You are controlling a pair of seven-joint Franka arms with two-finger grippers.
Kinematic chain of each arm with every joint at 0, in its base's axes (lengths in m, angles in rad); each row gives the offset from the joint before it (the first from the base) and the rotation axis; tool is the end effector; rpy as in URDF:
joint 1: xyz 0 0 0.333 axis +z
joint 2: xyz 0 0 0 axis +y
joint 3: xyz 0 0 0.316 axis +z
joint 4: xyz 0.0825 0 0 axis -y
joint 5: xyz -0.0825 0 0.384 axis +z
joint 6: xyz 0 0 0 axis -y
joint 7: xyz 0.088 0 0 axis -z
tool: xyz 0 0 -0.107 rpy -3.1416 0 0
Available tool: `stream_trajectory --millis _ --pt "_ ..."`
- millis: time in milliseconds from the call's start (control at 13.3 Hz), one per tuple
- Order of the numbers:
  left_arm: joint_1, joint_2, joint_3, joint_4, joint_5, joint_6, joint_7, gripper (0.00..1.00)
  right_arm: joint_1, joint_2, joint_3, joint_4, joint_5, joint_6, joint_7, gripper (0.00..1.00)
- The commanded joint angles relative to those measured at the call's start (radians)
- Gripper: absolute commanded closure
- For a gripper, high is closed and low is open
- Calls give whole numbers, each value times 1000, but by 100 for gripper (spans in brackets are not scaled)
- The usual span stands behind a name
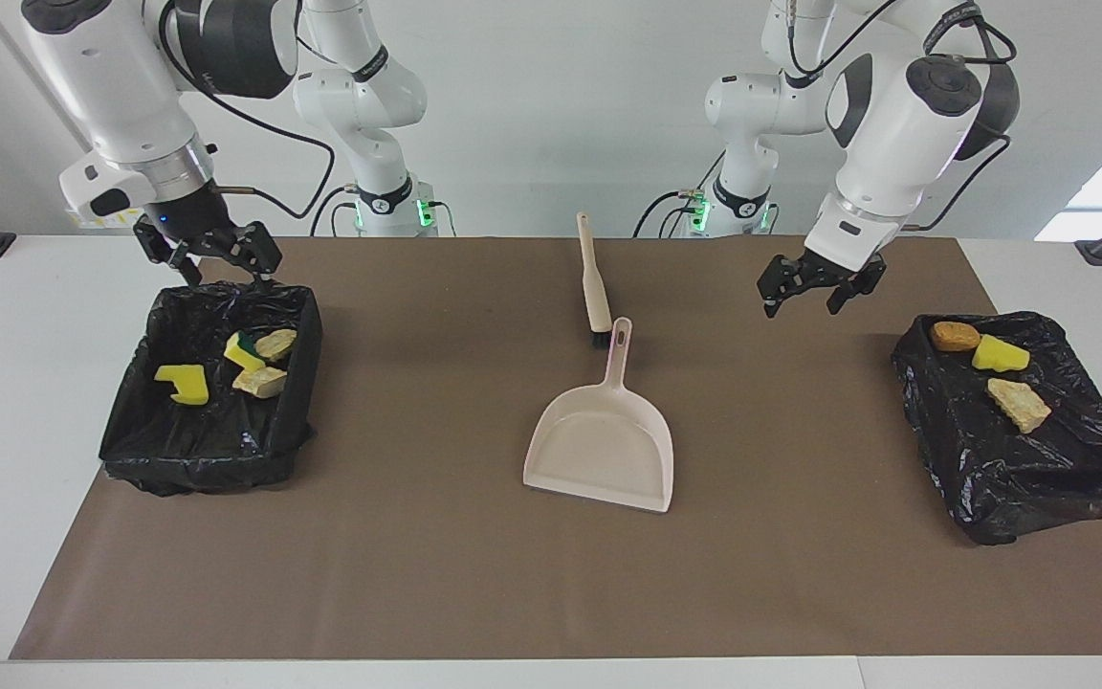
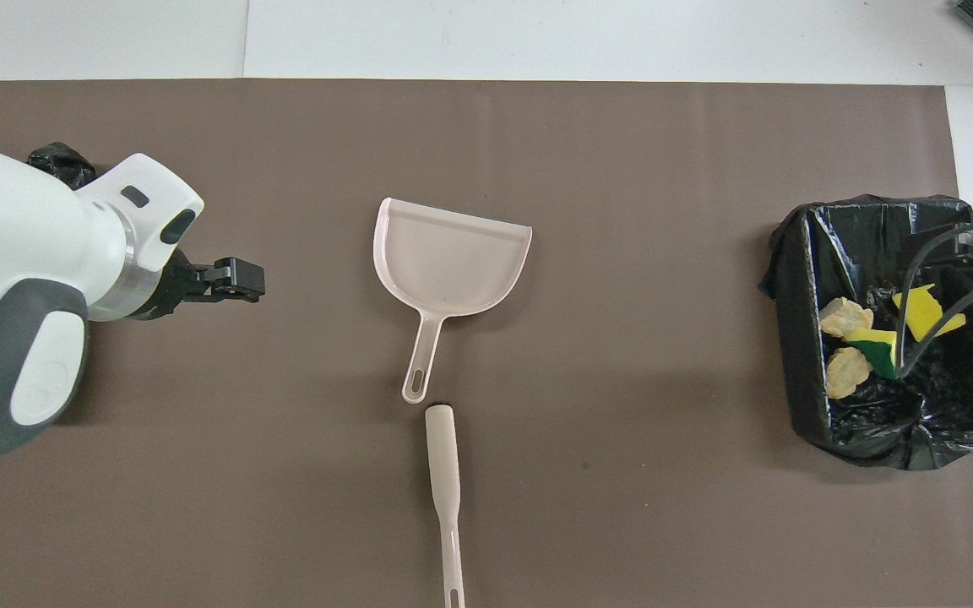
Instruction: Sweep and dump trash in bin
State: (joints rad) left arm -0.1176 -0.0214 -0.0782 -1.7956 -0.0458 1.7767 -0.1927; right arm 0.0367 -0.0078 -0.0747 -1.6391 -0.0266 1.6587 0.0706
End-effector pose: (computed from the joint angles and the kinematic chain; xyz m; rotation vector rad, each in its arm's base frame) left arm 0.5453 -0.1126 0.5472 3.0987 0.0096 -0.0092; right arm 0.5587 -0.0240 0.6042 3.1114 -0.1660 0.0433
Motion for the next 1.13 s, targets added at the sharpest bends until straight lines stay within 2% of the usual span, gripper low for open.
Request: stream_trajectory --millis 0,150,301,451,1053 --pt "67 -29 -15 48 1 -89 65 0 -9 -9 3 4 -16 -20 -56 0" --pt "79 -45 -9 114 3 -196 93 0 -12 -17 3 4 -4 -62 -49 0" --pt "84 -42 -9 227 3 -326 96 0 -12 -18 6 2 -6 -68 -40 0" --pt "81 -49 -9 243 3 -414 95 0 -11 -23 6 -1 -9 -70 -38 0" --pt "87 -65 -6 232 -11 -376 96 0 -11 -27 4 -4 -7 -68 -40 0"
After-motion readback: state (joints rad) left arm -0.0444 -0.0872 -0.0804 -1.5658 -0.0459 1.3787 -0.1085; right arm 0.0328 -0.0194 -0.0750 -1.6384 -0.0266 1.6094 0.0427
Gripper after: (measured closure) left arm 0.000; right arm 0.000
